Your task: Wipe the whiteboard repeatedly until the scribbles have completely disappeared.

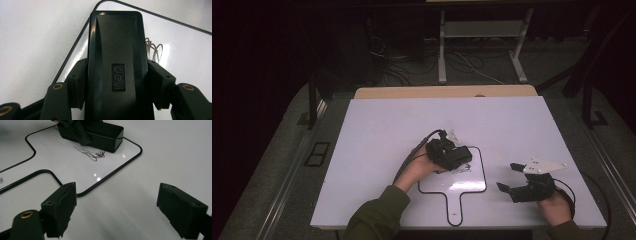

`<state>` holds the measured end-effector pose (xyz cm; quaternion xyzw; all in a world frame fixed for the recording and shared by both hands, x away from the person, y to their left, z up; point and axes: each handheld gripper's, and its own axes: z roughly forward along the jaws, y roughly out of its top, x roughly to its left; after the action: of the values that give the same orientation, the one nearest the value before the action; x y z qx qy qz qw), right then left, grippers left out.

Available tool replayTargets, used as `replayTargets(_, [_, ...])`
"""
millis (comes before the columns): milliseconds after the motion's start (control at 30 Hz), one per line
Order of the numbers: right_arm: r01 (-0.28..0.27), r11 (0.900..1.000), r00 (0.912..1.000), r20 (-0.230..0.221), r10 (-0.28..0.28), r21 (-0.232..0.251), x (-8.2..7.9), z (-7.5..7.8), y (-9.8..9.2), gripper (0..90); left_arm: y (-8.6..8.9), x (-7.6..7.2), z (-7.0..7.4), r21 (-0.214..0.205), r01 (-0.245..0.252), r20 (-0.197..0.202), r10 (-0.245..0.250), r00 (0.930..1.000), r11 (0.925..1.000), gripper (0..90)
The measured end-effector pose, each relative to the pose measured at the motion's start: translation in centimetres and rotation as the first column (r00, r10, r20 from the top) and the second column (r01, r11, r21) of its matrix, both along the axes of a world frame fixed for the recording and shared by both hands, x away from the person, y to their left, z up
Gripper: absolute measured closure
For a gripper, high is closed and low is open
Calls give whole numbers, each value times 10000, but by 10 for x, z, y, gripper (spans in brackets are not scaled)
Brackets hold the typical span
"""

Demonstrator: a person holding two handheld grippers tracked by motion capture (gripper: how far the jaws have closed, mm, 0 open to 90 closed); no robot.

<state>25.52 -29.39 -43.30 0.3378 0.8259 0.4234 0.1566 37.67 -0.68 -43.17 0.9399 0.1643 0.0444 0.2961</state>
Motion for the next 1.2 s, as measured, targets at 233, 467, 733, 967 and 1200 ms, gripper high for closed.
replayTargets(233, [11, 10000, 10000, -44, -11, -4, 0, 0, 1, 150, -20, -21, 0, 15, 985, -95, -985, 9951, 9951, 393])
replayTargets(467, [13, 10000, 10000, 8, -13, 30, 0, 0, 0, 150, -17, -13, 0, 58, 633, 42, -634, 9980, 9980, 394])
replayTargets(733, [25, 10000, 10000, 11, -25, 27, 0, 0, -1, 150, -9, -1, -2, -161, -17, 176, 20, 9998, 9999, 394])
replayTargets(967, [23, 10000, 10000, 31, -23, 8, 0, 0, -1, 150, -20, -20, -1, 11, 713, 194, -713, 9973, 9975, 394])
replayTargets(1200, [47, 10000, 10000, -4, -47, 16, 0, 1, -1, 150, -16, -9, 1, 256, 121, 518, -134, 9986, 9996, 394])
